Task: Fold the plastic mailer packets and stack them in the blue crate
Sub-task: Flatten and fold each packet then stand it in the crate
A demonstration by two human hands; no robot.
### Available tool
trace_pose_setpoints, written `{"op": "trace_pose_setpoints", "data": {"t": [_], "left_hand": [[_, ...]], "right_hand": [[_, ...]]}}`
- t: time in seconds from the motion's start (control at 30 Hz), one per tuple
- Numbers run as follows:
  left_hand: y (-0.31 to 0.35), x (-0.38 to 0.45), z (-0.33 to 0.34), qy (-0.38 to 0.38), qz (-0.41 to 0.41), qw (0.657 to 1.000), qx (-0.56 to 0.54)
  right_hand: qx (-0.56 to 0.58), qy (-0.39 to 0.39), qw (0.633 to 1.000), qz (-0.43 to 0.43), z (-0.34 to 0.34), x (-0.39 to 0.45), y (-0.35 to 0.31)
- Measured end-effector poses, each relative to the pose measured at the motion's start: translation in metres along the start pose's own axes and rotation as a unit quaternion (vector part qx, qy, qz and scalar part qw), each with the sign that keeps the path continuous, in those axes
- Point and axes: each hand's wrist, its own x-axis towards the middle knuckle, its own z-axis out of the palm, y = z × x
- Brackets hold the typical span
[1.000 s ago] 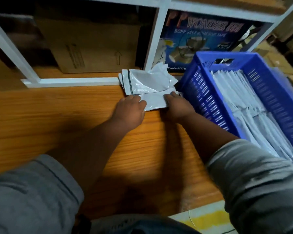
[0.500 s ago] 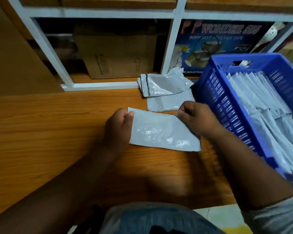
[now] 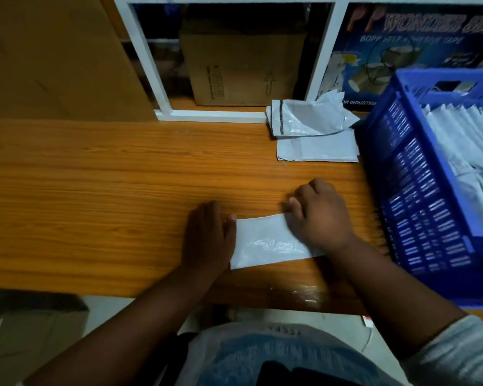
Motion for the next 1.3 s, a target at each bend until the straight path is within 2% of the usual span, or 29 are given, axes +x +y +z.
{"op": "trace_pose_setpoints", "data": {"t": [0.1, 0.23, 0.4, 0.73, 0.8, 0.93, 1.0, 1.07, 1.13, 1.23, 1.3], "left_hand": [[0.015, -0.003, 0.017, -0.037, 0.086, 0.995, 0.017], [0.020, -0.014, 0.037, -0.125, 0.119, 0.975, 0.142], [0.015, -0.015, 0.052, -0.121, 0.110, 0.972, 0.170], [0.014, -0.012, 0.067, -0.099, 0.102, 0.975, 0.171], [0.014, -0.012, 0.064, -0.105, 0.109, 0.971, 0.185], [0.015, 0.005, 0.053, -0.122, 0.135, 0.962, 0.205], [0.020, 0.019, 0.044, -0.110, 0.139, 0.965, 0.191], [0.029, 0.024, 0.038, -0.106, 0.166, 0.966, 0.165], [0.040, 0.020, 0.040, -0.131, 0.204, 0.958, 0.153], [0.045, 0.013, 0.050, -0.149, 0.214, 0.951, 0.167], [0.043, 0.012, 0.057, -0.143, 0.209, 0.951, 0.180]], "right_hand": [[0.016, 0.003, 1.000, 0.014, -0.003, -0.010, -0.025], [0.007, -0.044, 0.998, -0.034, 0.006, -0.016, -0.050], [-0.035, -0.103, 0.986, -0.127, 0.049, -0.032, -0.054], [-0.014, -0.123, 0.984, -0.127, 0.069, -0.031, -0.042], [0.016, -0.117, 0.986, -0.119, 0.069, -0.029, -0.041], [0.200, -0.117, 0.972, -0.023, 0.058, -0.019, -0.040], [0.239, -0.107, 0.965, -0.014, 0.048, -0.012, -0.038], [0.207, -0.088, 0.974, -0.042, 0.036, -0.011, -0.039], [0.082, -0.067, 0.991, -0.085, 0.027, -0.017, -0.037], [-0.090, -0.100, 0.984, -0.113, 0.026, -0.032, -0.032], [-0.108, -0.115, 0.983, -0.090, 0.034, -0.040, -0.026]]}}
